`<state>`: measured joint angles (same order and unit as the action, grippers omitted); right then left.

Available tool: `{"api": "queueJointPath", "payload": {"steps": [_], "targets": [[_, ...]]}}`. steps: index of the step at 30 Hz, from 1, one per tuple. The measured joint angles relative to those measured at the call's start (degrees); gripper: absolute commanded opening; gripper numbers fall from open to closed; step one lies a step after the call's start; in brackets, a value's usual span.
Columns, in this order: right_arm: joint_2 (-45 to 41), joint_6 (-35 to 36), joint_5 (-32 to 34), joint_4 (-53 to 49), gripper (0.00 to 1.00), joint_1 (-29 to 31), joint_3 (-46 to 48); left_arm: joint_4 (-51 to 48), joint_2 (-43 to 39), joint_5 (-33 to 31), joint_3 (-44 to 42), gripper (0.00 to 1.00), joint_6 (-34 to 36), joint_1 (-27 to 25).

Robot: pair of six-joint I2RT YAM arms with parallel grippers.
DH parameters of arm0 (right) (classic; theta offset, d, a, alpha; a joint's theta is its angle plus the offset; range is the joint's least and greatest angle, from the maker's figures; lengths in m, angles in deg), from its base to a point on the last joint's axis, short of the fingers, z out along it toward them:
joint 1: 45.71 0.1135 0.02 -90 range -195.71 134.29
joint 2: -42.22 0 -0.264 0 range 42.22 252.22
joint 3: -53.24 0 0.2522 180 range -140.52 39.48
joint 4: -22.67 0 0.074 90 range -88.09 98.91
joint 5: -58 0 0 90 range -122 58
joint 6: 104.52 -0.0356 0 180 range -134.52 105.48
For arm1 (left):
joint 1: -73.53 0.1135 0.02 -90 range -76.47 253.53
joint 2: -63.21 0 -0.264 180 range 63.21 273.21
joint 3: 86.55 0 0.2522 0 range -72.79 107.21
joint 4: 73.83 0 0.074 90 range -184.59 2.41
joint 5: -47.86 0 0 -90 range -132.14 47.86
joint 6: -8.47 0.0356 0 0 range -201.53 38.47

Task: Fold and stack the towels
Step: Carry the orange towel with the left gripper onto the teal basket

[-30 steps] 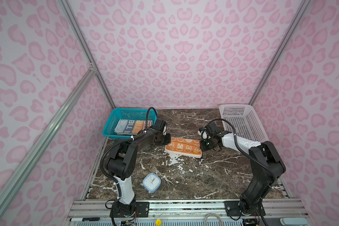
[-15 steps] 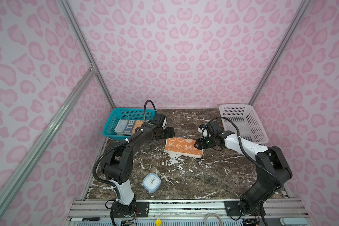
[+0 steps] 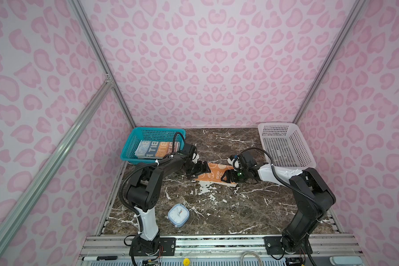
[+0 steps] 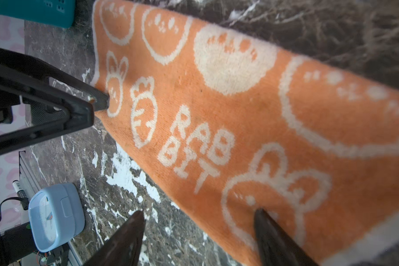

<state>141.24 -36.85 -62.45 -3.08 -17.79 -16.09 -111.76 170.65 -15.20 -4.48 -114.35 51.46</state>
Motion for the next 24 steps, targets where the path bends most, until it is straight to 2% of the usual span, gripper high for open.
{"api": "queueJointPath", "payload": {"steps": [4, 10, 18, 24], "targets": [[-3.6, 0.9, 0.6, -1.5, 0.86, -1.7, -1.6, -4.7, -0.5, -3.7, 4.1, 0.95, 2.2, 2.0], [-4.3, 2.5, 2.7, -4.5, 0.89, -4.8, -1.5, -8.3, 2.4, -6.6, 11.0, 0.95, 5.6, 2.0], [-4.3, 2.6, 2.7, -3.8, 0.89, -5.4, 1.5, -14.7, 9.2, -14.7, 15.3, 0.90, 9.7, -0.5], [-4.3, 2.4, 2.3, -3.0, 0.89, -5.5, 2.2, -18.2, 12.4, -21.4, 18.2, 0.83, 11.8, -3.5]]}}
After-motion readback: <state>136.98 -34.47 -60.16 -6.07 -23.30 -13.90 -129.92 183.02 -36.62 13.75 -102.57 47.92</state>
